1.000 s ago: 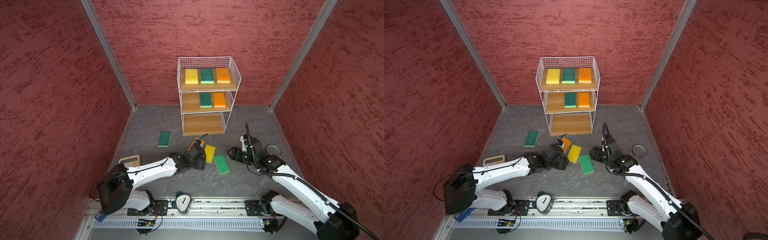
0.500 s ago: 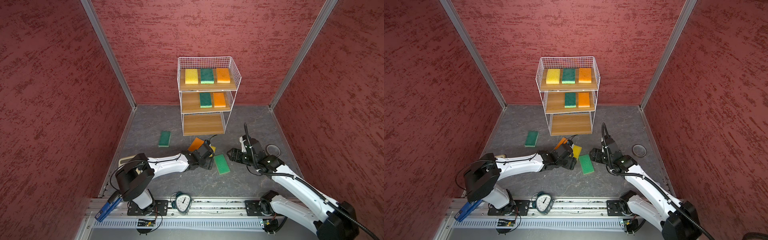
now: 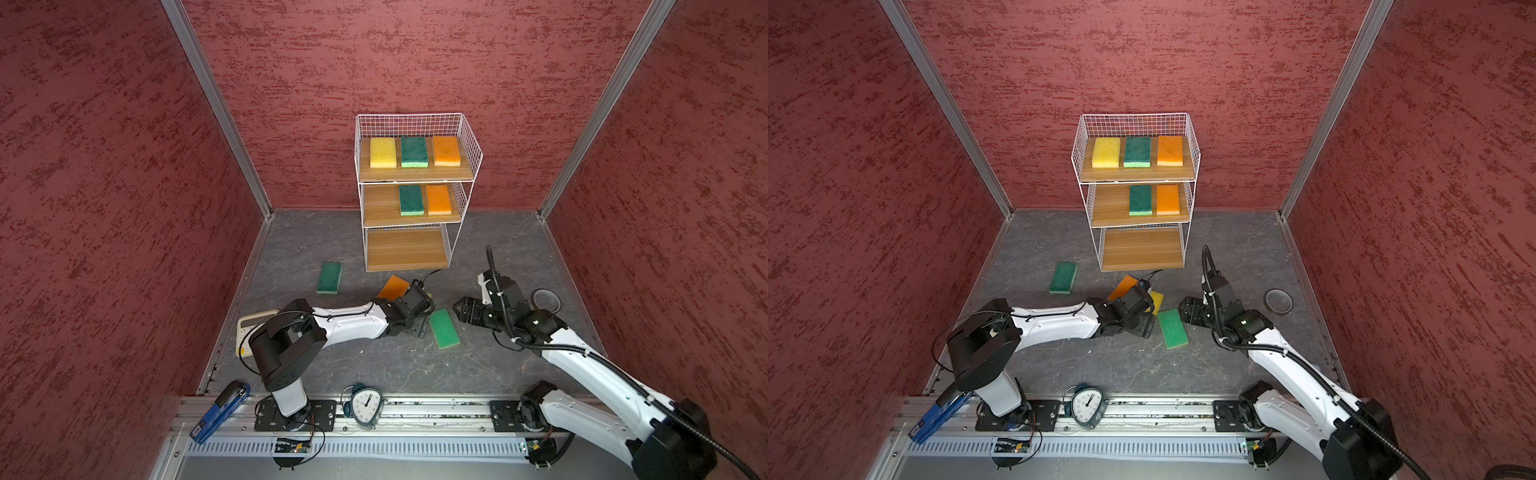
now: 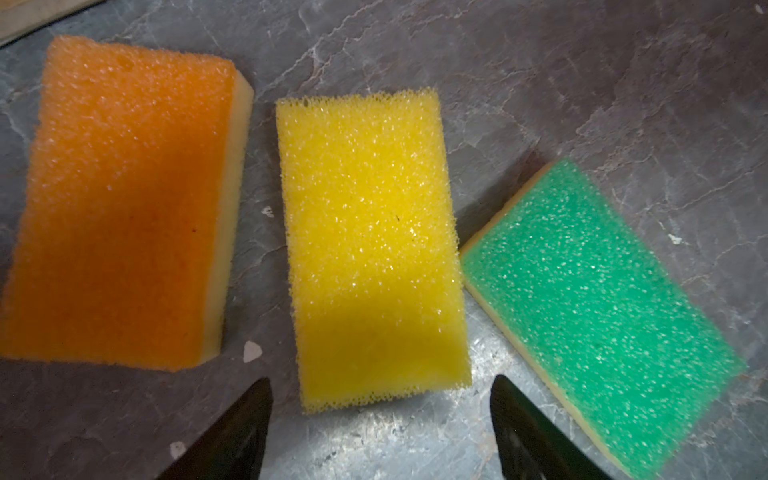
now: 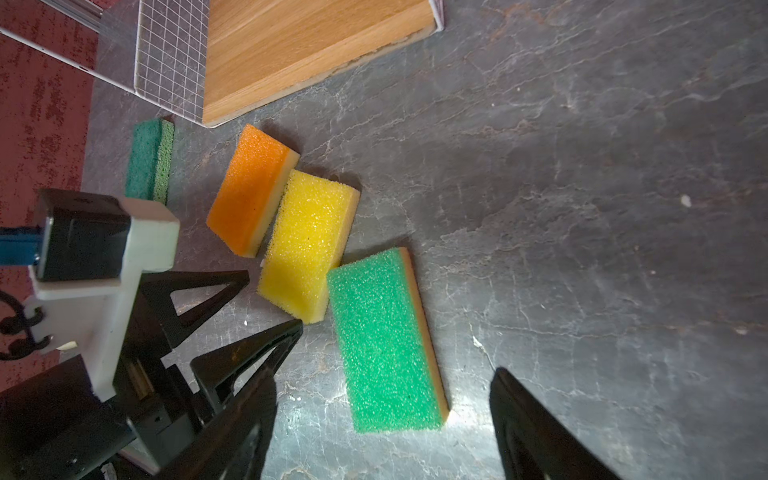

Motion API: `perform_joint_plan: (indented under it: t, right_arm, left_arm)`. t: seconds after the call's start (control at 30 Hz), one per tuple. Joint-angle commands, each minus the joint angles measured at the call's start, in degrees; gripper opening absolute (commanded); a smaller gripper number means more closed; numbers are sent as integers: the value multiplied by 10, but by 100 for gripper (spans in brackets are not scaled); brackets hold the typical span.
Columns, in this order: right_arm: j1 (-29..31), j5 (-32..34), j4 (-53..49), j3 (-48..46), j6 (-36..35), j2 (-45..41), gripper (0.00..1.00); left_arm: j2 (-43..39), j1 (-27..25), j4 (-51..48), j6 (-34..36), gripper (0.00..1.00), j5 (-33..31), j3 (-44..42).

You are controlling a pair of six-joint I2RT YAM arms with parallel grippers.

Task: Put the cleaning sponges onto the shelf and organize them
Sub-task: 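Move the left gripper over the yellow sponge while the right gripper approaches the green sponge, then lower the left gripper onto the yellow sponge and close on it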

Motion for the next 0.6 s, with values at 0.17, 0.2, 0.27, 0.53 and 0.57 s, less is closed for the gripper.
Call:
perform_joint_plan:
  t: [0.17, 0.2, 0.27, 0.53, 0.57]
  right_arm:
    - [2, 5, 11, -1, -3, 0, 82]
    - [3, 5, 10, -1, -3, 0, 82]
    - [3, 6, 10, -1, -3, -1, 82]
    - [3, 8, 11, -3, -5, 0, 82]
    - [2, 8, 11, -3, -5, 0, 82]
  left_arm:
    - [22, -3, -12, 5, 84, -15, 22]
    - [25, -3, -15, 5, 84, -15, 24]
    - [30, -4, -13, 6, 85, -14, 26]
    - [49, -4, -27, -5, 85, -24, 42]
    - [53, -4, -32, -7, 85, -26, 46]
